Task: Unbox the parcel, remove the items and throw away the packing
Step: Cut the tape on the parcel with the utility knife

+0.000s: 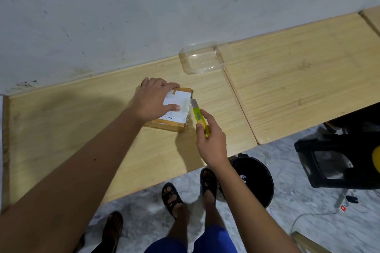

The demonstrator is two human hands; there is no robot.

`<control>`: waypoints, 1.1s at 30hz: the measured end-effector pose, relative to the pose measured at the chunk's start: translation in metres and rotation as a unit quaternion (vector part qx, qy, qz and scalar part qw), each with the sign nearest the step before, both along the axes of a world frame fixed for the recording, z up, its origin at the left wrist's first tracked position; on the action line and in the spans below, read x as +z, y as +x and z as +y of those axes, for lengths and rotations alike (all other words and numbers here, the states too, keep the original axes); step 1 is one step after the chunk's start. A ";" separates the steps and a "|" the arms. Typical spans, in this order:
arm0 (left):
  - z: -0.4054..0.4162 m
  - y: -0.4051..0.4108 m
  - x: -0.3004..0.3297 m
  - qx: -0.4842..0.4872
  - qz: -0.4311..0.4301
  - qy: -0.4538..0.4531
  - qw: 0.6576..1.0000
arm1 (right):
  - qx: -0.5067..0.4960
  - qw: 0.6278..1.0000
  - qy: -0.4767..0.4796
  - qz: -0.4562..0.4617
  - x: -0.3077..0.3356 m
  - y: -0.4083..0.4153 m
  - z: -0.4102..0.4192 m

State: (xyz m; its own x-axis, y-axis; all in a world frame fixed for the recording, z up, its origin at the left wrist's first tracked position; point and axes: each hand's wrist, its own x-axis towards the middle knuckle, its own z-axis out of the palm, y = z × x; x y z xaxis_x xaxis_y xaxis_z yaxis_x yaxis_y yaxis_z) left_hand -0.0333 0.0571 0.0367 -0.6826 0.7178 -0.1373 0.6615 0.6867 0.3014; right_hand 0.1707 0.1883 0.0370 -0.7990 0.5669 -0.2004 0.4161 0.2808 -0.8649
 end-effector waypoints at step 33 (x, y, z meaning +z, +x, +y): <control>0.002 0.012 0.001 0.060 -0.017 0.006 0.998 | 0.013 0.996 -0.075 -0.040 0.028 0.048 0.029</control>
